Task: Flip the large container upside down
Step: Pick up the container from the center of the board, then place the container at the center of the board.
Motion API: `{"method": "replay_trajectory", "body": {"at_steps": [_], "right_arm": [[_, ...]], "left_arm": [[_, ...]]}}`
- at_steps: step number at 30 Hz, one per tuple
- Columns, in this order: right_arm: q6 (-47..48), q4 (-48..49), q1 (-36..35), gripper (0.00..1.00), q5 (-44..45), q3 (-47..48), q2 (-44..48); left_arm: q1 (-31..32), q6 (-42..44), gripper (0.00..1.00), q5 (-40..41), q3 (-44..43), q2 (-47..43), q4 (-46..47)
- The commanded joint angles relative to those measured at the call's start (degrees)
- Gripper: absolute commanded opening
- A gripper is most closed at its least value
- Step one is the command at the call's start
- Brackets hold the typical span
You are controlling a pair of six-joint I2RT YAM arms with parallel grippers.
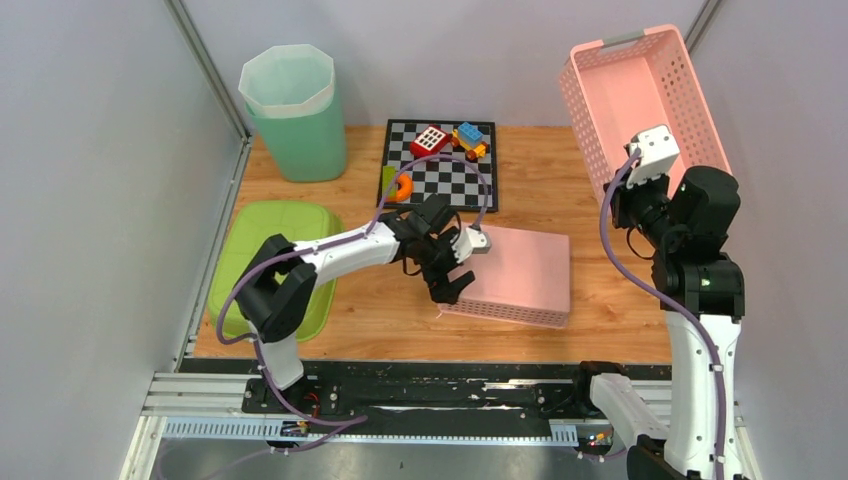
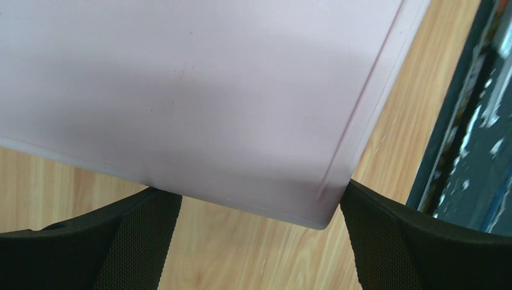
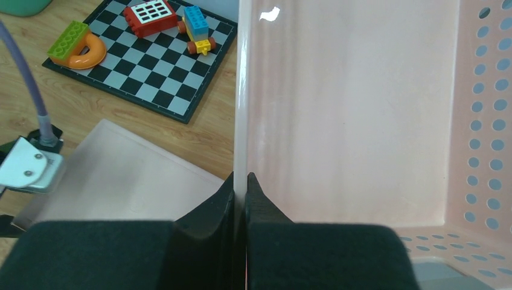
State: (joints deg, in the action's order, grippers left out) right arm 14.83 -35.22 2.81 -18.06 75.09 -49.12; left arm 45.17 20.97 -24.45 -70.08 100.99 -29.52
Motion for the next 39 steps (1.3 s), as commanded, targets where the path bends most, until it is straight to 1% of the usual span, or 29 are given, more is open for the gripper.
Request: {"method": "replay_trajectory", "body": {"at_steps": [1,3,6,8,10,13,16,19,21,24,26,28,31,33,36,39], "right_arm": [[2.31,-0.66,0.62,0.02,-1.14,4.17,0.45],[2.22,-1.01,0.62,0.02,-1.62,4.71,0.29],[2.17,-1.24,0.62,0.02,-2.35,4.66,0.3],[2.7,-1.33,0.62,0.02,-2.55,4.25,0.47],[3.41,-1.58,0.62,0.02,-2.76,3.91,0.6],[4.39,-2.31,0.62,0.02,-4.87,3.84,0.78],[4.95,-2.86,0.54,0.02,-9.42,3.51,0.68],[4.84,-2.91,0.47,0.02,-16.72,2.54,-0.06],[4.39,-2.24,0.25,0.02,-21.53,1.51,-1.02],[4.18,-0.83,-1.84,0.02,-25.14,-0.13,-2.82],[5.99,-0.67,-6.96,0.02,-25.42,-0.91,-4.38],[8.82,-1.12,-12.99,0.02,-22.57,-1.24,-5.75],[13.49,-2.2,-23.63,0.02,-16.47,-1.35,-8.39],[15.44,-2.72,-29.36,0.02,-13.8,-1.06,-10.72],[17.23,-2.84,-36.32,0.02,-11.09,-0.67,-14.78],[18.05,-2.19,-42.54,0.02,-8.01,-0.52,-19.23]], "left_arm": [[3.94,-6.97,1.0,-5.57,-6.79,6.17,2.57],[5.69,-8.65,1.0,-6.8,-10.69,9.21,2.37],[6.29,-12.41,1.0,-9.03,-16.39,12.85,2.22],[5.71,-13.23,1.0,-8.91,-19.37,13.1,1.62],[4.3,-14.16,1.0,-9.78,-19.84,11.1,2.84],[1.61,-13.68,1.0,-11.25,-19.06,5.52,3.21],[-1.2,-8.99,1.0,-10.89,-17.52,-2.14,0.1],[-5.07,-6.03,1.0,-7.86,-13.56,-10.88,-2.26],[-8.86,-5.38,1.0,-5.82,-10.54,-16.84,-2.61],[-15.04,-5.64,1.0,-1.37,-7.3,-24.47,-3.24],[-19.44,-6.24,1.0,0.24,-5.88,-28.82,-4.26],[-25.05,-8.02,1.0,0.86,-4.14,-32.09,-4.37],[-33.78,-10.11,1.0,-1.61,-1.74,-35.91,-4.36],[-39.84,-10.38,1.0,-3.63,-0.35,-38.01,-4.35],[-49.53,-10.17,1.0,-6.21,1.26,-40.5,-4.13],[-58.7,-11.23,1.0,-10.98,3.46,-42.38,-2.37]]}}
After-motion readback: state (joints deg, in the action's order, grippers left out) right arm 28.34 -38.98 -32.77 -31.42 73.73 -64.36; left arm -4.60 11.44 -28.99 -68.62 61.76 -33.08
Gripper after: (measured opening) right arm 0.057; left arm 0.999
